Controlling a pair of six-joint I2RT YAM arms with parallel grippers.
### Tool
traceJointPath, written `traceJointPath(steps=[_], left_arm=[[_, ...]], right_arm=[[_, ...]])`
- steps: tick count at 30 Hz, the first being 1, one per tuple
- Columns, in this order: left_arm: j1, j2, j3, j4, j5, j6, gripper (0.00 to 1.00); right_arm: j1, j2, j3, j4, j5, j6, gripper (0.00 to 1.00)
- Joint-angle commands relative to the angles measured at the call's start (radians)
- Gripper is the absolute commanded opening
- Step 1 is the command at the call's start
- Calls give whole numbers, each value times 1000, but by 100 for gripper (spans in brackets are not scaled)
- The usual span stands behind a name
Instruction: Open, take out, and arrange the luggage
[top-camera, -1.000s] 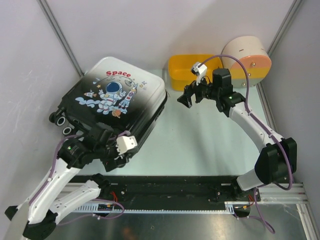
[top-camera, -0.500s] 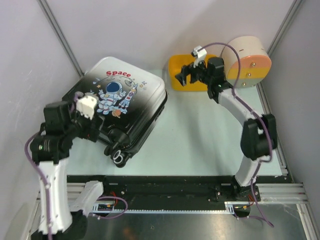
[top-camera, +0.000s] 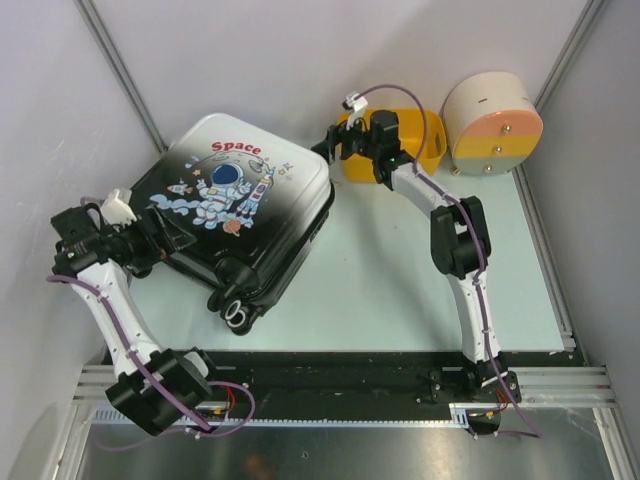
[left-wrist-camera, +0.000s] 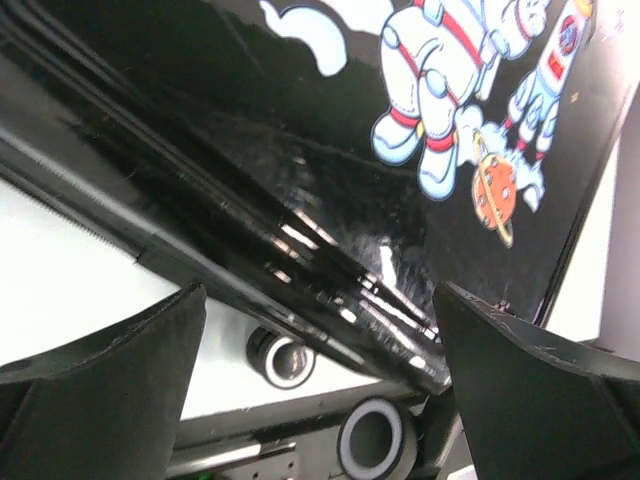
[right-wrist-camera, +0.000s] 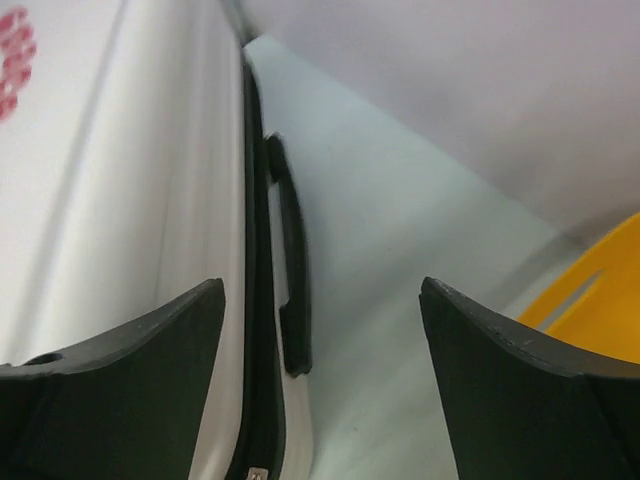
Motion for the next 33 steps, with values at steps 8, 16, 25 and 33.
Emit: traceJointPath(steps=[8, 16, 25, 33], left_arm=[[-51, 222, -7, 379, 107, -194, 97], [-233, 430, 127, 459, 47, -129, 91], [-301, 526, 288, 462, -79, -44, 93], [-304, 434, 250, 460, -33, 62, 98]], right_arm=[[95, -119, -309, 59, -354, -48, 73], [159, -354, -621, -100, -431, -220, 70], [302, -517, -709, -297, -462, -275, 66], [298, -664, -756, -423, -440, -293, 66]])
